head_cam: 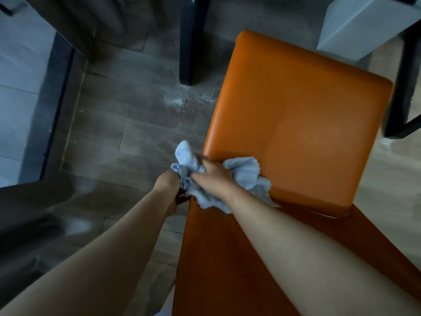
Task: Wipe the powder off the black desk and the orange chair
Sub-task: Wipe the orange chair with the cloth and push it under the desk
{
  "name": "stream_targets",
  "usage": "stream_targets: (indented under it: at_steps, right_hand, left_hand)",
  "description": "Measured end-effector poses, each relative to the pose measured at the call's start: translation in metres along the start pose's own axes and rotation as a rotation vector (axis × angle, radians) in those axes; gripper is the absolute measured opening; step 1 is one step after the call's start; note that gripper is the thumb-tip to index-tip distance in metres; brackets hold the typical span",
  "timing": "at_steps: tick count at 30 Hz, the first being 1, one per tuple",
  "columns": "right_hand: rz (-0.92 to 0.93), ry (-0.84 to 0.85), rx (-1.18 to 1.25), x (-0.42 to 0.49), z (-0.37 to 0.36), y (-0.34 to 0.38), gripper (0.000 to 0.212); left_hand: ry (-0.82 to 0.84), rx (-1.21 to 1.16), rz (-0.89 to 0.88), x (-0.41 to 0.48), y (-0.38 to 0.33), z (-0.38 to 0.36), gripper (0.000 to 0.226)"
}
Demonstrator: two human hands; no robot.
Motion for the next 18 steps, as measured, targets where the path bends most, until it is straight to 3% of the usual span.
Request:
stream_targets:
  at_steps: [2,4,7,9,11,12,14,15,18]
  right_hand:
    - [0.062,0.0,0.08,-0.016,0.005,0.003,0.036]
    - [0.042,0.07,0.083,-0.027,0.022,-0.007,0.009]
    - [-0.105,0.142,-0.11,-0.047,0.052,-0.026,0.028]
    - [-0.107,0.012,-0.052,-0.046,0.054,-0.026,0.027]
    - [-0.068,-0.057,0.136,-0.036,0.031,-0.015,0.025]
    - [-0.047,-0.044,0.143,-0.031,0.014,-0.01,0.039]
    - [-0.013,-0.007,-0.074,-0.028,-0.017,-0.011,0.059]
    - [-0.002,-0.043,-0.163,-0.034,-0.019,-0.017,0.06]
    - [-0.124,-0.152,-0.306,-0.062,0.024,-0.067,0.048]
  left_hand:
    - [0.05,0.014,-0.061,-0.009,0.003,0.005,0.041]
    - [0.082,-0.002,-0.076,-0.019,0.004,0.007,0.036]
    - [0.078,0.122,-0.121,-0.028,0.003,0.002,0.025]
    - [0.059,0.184,-0.166,-0.037,0.0,-0.002,0.02]
    - [0.072,0.166,-0.19,-0.038,-0.001,-0.012,0.03]
    - [0.067,0.175,-0.169,-0.043,-0.004,-0.015,0.036]
    - [-0.004,0.283,-0.133,-0.039,0.005,-0.012,0.04]
    - [0.0,0.21,-0.118,-0.036,0.011,-0.01,0.038]
    - [0.032,0.36,-0.199,-0.042,0.02,-0.004,0.033]
Point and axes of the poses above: each hand's wrist, its own x-axis towards the middle knuckle, its own z-axis out of the back of the hand, y = z × x, the point moved 3 cm from there along x, towards the middle knuckle, and after that the axes turned 7 degrees about x, right-handed, at the moved point
